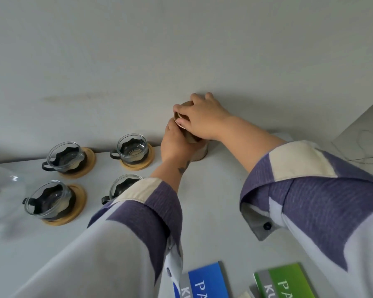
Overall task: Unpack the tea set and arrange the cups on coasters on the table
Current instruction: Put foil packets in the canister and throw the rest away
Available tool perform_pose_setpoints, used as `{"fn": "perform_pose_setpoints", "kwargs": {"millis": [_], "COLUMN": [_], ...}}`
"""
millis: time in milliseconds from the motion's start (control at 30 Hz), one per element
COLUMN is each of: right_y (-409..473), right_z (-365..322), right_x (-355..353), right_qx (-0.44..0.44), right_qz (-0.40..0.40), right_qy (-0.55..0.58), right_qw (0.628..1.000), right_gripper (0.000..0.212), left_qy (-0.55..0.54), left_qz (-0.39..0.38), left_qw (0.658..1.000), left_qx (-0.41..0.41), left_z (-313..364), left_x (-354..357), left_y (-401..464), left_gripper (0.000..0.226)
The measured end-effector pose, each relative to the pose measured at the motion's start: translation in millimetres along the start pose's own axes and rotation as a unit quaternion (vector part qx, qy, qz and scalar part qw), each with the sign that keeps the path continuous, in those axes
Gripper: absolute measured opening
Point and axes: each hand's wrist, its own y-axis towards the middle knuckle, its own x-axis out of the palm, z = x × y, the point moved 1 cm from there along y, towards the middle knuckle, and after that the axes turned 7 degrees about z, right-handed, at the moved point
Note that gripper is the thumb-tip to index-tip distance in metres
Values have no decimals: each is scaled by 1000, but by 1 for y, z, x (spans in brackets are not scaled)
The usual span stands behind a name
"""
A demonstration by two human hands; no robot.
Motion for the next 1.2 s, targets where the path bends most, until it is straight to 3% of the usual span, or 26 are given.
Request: {"fn": "perform_pose_setpoints", "kwargs": {"millis": [167,333,467,600,733,867,1033,1200], "right_y": [8,7,-23,-75,-126,-155,-155,-161], "right_z": [4,21,27,21,5,-15,-43,-54], "right_x": [-17,-37,-36,-22,11,55,90,107], "right_qx": [-39,17,101,159,220,218,151,181], "right_qz": [-46,-52,9,77,81,53,113,145], "right_qy": [35,213,345,391,401,319,205,181], "right_qw": [998,975,933,903,886,921,960,956], "right_gripper": [39,40,45,43,41,40,43,42], "left_qy": [11,2,3,-1,19,8,17,17], "left_qz": [0,-16,-28,-34,-35,-44,-40,-35], "left_qw": [1000,1000,1000,999,999,999,999,999], "left_qx": [14,6,1,-5,5,2,16,23], "left_z": [-2,-2,0,0,-2,-5,-6,-6], "left_x": [-1,-5,-7,-8,-7,-7,-8,-8], "left_y": [1,1,1,0,2,2,2,1], "left_gripper": [85,86,91,88,85,94,98,98]}}
